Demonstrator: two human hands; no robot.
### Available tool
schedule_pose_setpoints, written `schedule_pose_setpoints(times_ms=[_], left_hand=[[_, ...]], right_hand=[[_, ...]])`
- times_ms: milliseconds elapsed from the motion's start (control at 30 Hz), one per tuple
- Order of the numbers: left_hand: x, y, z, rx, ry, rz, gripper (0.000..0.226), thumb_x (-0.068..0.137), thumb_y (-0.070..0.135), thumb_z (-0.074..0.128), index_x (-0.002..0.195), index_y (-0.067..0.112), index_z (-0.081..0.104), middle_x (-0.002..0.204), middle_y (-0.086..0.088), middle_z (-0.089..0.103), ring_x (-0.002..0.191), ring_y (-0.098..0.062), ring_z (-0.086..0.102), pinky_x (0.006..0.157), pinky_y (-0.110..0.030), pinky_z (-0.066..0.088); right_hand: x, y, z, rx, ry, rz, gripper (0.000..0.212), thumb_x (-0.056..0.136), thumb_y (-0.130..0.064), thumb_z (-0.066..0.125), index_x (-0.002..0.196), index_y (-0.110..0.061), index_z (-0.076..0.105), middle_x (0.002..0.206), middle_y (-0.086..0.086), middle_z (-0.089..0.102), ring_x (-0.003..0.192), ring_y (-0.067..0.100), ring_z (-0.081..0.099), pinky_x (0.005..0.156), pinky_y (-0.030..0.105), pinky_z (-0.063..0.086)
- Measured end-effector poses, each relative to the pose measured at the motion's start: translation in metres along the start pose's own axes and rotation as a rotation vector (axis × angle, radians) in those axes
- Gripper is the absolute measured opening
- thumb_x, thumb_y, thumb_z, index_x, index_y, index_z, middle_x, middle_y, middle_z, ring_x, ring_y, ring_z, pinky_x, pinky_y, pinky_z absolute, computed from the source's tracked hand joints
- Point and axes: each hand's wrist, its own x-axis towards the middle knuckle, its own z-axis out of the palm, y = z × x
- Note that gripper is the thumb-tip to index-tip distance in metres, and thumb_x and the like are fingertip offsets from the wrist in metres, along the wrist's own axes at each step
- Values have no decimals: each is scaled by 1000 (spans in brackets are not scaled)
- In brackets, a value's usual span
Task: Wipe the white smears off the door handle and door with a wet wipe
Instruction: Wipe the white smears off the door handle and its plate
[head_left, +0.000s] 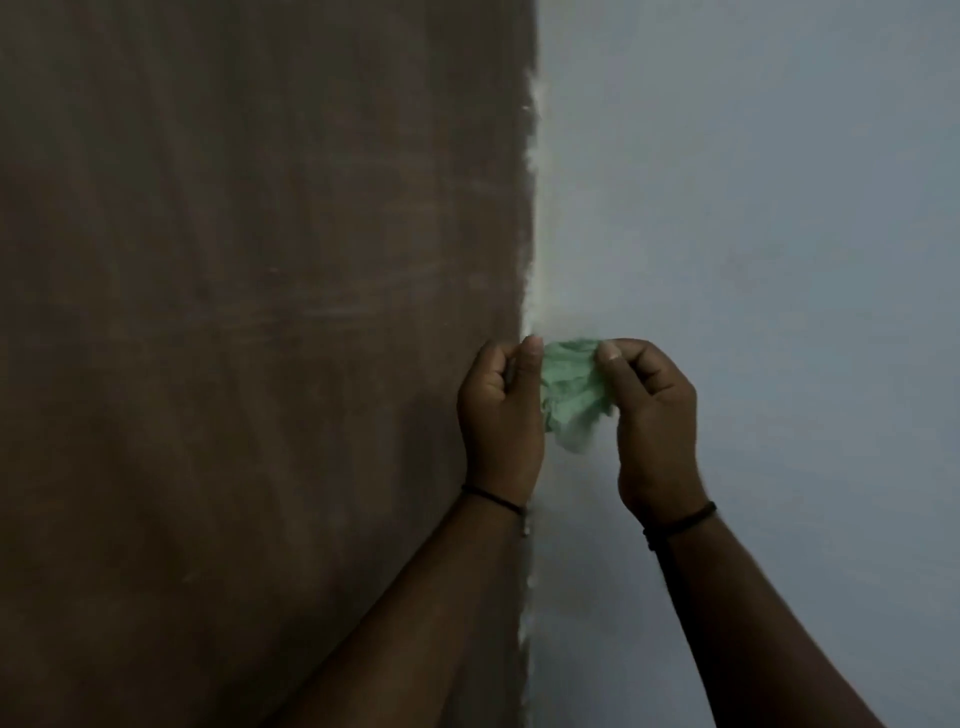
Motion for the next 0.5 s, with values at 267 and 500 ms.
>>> schedule_pose_setpoints(times_ms=[267,500], left_hand=[[1,54,-97,123,166,174,32,85,47,62,83,15,58,75,3,62,68,-8,59,60,-29,52],[-17,97,-157,174,271,277,10,94,15,62,87,21,61,83,6,66,78,-6,64,69,-25,54]], right_hand=[[-30,-27,115,84,-96,-115,13,99,-22,58,91,-21,68,76,-12,71,67,2,64,58,16,49],[-77,-62,165,213,-228,-18,8,94,-17,65,94,-21,72,86,-2,75,79,12,70,68,28,55]])
